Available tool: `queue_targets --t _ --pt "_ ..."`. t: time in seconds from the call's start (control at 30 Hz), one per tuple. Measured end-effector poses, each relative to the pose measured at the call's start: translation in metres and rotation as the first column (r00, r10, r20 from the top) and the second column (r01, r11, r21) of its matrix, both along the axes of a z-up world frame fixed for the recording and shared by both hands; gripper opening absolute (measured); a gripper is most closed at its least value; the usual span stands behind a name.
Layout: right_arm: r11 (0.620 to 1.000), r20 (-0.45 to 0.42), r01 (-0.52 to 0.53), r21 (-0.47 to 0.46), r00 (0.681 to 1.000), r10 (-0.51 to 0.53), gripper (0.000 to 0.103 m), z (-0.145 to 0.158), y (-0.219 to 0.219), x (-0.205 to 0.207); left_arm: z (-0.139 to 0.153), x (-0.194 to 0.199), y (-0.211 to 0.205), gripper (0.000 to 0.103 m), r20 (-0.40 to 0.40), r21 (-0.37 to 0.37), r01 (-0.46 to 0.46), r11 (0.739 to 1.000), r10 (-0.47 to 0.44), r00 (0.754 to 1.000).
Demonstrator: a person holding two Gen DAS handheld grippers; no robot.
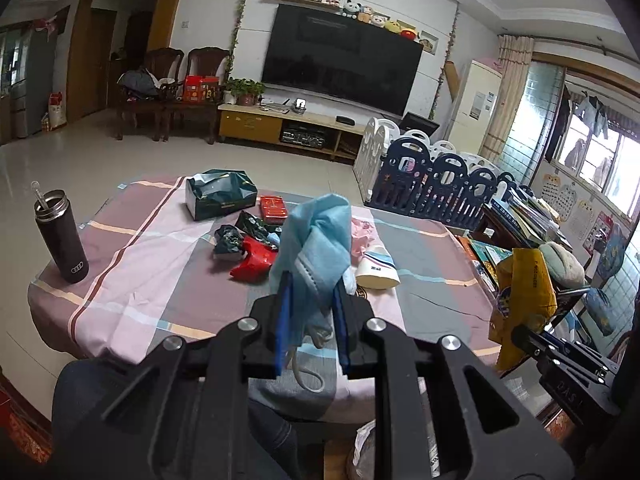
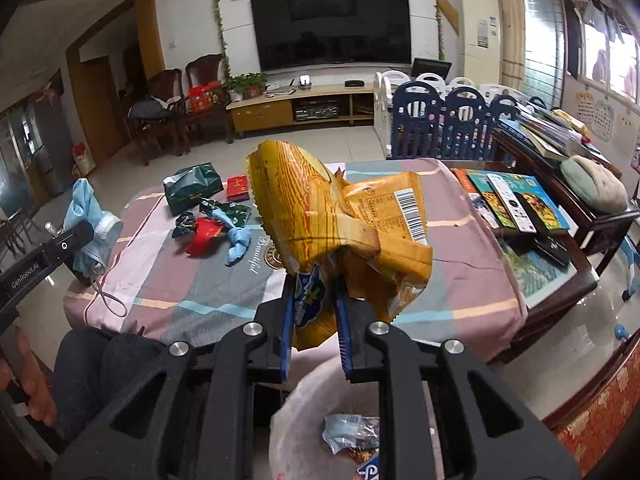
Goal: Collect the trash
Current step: 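Carry both items over the wastebasket and open the right tool to drop the yellow bag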
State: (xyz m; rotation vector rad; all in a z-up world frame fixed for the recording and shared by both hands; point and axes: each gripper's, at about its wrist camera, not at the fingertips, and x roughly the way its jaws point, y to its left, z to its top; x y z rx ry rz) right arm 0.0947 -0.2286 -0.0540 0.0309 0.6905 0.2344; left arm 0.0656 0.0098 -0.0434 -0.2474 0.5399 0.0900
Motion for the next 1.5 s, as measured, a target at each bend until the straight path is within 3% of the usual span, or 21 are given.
queue_targets --t 0.33,0.53,0.97,1.4,1.5 --pt "0.999 -0.057 0.037 0.003 0.998 -0.037 0.020 -0.009 -0.024 -0.020 -0.008 -0.007 -0.045 0.020 -0.056 0.078 0.150 0.986 -0.146 0.988" --pt "0.999 -0.074 0.050 0.020 0.996 -0.048 0.020 -0.011 -0.029 -0.021 -0.009 -0.006 -0.041 0.020 -0.063 0.067 0.144 0.987 -0.140 0.988" --pt "0.996 -0.126 0.066 -0.068 0.989 -0.074 0.020 -0.031 -0.044 -0.032 -0.007 -0.008 -0.046 0.020 -0.053 0.065 0.153 0.986 -0.150 0.987" --pt "0.989 -0.324 0.116 -0.095 0.935 -0.141 0.020 -0.092 -0.060 -0.026 -0.001 -0.015 -0.058 0.020 -0.036 0.077 0.186 0.979 -0.184 0.982" --pt "0.987 -0.409 0.123 -0.103 0.899 -0.155 0.035 -0.111 -0.061 -0.023 -0.001 -0.016 -0.060 0.020 -0.040 0.075 0.199 0.977 -0.196 0.980"
